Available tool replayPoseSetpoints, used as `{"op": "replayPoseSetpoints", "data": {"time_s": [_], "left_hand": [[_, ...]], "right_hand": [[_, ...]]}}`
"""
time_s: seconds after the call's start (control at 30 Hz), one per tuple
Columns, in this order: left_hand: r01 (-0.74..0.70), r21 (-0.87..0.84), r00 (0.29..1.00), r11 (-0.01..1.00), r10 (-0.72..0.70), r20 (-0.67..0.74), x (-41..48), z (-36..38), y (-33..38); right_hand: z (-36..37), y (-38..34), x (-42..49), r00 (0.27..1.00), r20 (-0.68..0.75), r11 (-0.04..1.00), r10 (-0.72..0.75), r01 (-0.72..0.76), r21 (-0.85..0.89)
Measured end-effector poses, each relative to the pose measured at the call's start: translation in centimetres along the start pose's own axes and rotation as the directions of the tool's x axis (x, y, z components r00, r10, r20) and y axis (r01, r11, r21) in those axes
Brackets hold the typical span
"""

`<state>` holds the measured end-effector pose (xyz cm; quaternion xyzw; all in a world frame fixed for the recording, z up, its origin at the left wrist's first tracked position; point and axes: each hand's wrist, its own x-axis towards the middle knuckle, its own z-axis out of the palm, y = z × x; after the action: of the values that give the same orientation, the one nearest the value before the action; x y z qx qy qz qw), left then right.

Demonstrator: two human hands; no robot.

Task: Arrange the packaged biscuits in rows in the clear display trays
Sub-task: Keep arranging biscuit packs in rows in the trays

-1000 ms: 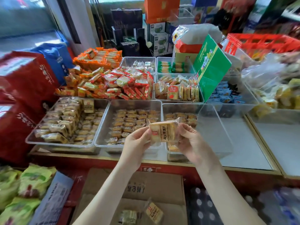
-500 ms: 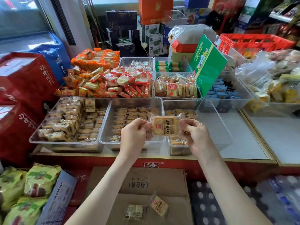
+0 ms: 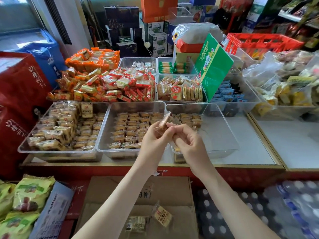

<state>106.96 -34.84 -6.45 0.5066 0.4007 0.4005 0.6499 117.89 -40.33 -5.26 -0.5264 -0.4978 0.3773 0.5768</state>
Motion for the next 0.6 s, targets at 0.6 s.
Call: {"op": "replayPoseSetpoints", "data": {"time_s": [0.6], "left_hand": [[0.297,-0.130,0.869,0.946,-0.211,0.448,7.0,2.8,-3.6]], "right_hand": [[-14.2,5.3,5.6,0.886,0.078,0.851,0.458,-0.462,0.250]]}}
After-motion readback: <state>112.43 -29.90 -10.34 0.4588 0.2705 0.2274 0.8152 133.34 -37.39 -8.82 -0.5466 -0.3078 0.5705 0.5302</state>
